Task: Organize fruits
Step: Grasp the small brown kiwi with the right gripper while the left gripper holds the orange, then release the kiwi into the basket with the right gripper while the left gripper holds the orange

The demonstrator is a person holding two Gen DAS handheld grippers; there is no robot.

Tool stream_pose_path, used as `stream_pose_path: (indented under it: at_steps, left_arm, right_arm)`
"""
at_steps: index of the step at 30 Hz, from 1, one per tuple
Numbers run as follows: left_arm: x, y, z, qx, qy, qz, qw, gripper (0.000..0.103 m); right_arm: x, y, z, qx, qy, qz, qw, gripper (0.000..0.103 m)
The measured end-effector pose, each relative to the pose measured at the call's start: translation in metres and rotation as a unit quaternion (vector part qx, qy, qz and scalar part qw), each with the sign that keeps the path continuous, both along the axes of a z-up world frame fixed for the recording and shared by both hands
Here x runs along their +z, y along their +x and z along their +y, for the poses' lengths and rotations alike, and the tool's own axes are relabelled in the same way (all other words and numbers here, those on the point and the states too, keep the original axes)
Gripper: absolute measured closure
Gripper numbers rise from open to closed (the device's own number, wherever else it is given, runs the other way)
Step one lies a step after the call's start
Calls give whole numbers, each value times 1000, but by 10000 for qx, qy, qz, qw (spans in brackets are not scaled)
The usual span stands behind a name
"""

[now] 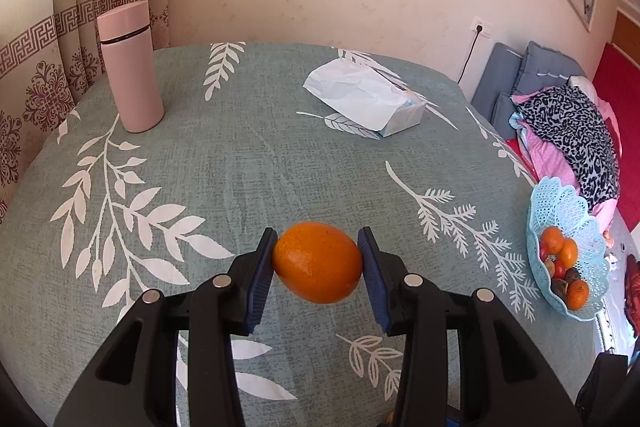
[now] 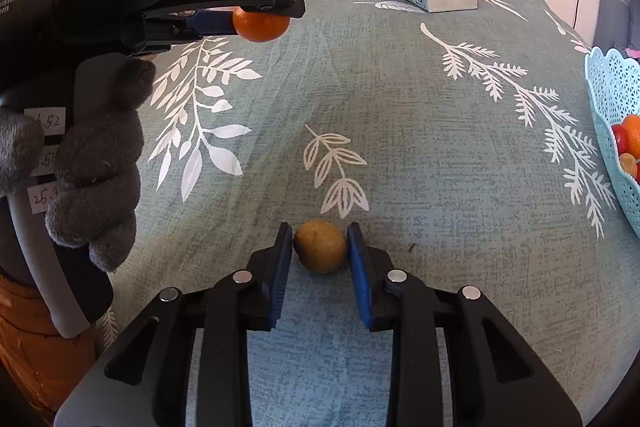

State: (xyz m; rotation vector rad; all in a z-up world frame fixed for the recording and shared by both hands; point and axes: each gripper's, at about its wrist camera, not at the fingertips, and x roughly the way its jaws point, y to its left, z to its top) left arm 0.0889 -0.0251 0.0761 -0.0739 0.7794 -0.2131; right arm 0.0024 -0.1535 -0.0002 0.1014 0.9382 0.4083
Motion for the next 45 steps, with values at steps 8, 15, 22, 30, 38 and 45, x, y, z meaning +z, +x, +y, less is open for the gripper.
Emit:
stream_pose_path:
  at_steps: [8, 15, 22, 30, 38, 45]
  left_arm:
    - [-4, 0, -6, -30, 64, 29, 10000, 61]
    - [-8, -2, -17, -150, 152, 49, 9998, 61]
    - [-11, -4, -24, -239, 205, 63, 9995, 61]
    - [-13, -6, -29, -314, 236, 62, 9992, 61]
    - [-15, -8, -32, -368, 260, 64, 9990, 61]
    - [-17, -6, -34, -376, 280, 95, 9989, 61]
  right_arm:
    - [8, -5, -20, -271, 259, -69, 9993, 75]
    - [23, -8, -53, -760, 466, -249, 9957, 75]
    - [41, -12, -95, -1349, 559, -553, 9877, 75]
    - [56, -11, -150, -2231, 538, -865, 9695, 75]
    - [51, -2, -188, -2777, 356, -886, 9559, 75]
    - [42, 4, -199, -2942, 451, -759, 9516, 72]
